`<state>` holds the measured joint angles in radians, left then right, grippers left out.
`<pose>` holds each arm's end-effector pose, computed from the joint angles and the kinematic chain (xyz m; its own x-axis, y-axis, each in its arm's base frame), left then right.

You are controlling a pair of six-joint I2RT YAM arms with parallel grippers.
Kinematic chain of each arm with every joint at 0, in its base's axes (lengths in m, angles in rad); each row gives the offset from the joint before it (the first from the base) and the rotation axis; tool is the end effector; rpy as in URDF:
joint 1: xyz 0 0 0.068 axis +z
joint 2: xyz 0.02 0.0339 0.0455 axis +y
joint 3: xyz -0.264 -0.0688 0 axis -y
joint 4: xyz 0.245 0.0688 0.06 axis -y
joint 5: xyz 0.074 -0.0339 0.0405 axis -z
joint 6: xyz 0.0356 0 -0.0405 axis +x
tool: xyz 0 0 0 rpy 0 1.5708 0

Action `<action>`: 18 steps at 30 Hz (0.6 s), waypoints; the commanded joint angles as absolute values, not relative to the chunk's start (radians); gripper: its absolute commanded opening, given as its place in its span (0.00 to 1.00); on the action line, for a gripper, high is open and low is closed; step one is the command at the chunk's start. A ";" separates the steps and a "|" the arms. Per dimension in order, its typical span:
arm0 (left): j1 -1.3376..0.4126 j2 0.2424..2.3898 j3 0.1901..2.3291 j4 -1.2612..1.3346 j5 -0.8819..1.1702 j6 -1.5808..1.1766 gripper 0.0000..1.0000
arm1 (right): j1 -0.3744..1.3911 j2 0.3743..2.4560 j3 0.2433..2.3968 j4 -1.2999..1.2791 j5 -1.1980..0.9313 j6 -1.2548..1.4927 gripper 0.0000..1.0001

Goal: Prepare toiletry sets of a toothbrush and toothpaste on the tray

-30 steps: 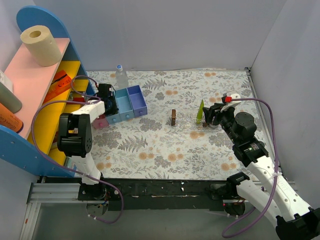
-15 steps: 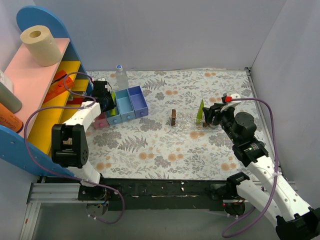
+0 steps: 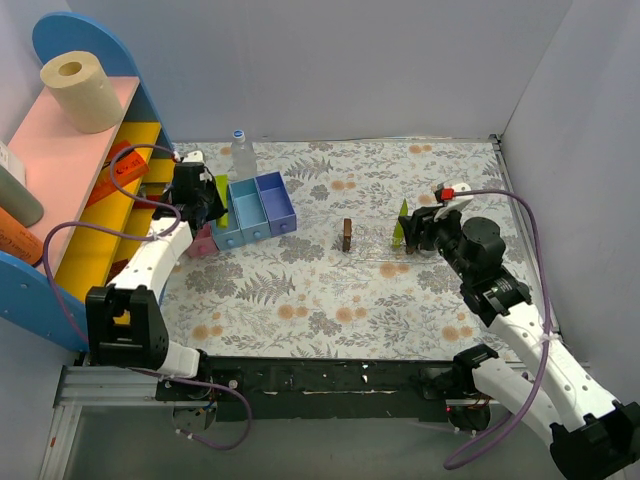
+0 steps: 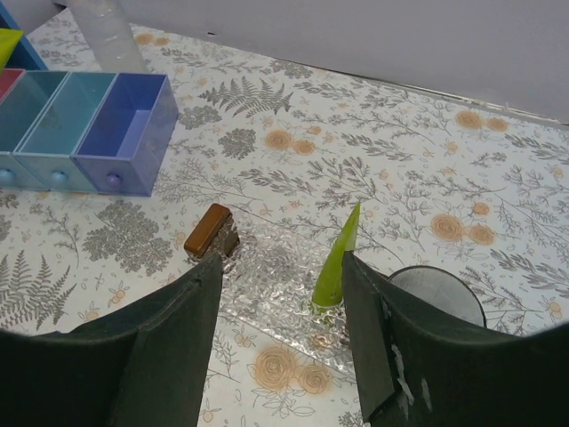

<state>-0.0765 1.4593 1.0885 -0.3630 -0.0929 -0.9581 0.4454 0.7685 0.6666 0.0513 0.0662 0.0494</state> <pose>0.3213 -0.0213 0.2697 -0.3901 -0.7871 -0.4779 -0.5420 0.6158 -0.5718 0.1719 0.0795 0.3262 -0.0639 0.0241 -0.9977 -0.3675 0.9289 0.0460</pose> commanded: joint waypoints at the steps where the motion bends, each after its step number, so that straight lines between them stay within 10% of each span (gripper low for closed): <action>1: -0.097 1.289 1.063 -0.276 -0.061 -0.927 0.00 | 0.442 0.805 0.755 0.083 0.008 0.048 0.63; 18: -0.471 1.178 0.898 0.158 0.159 -0.759 0.00 | 0.445 1.031 1.080 -0.060 -0.331 0.253 0.68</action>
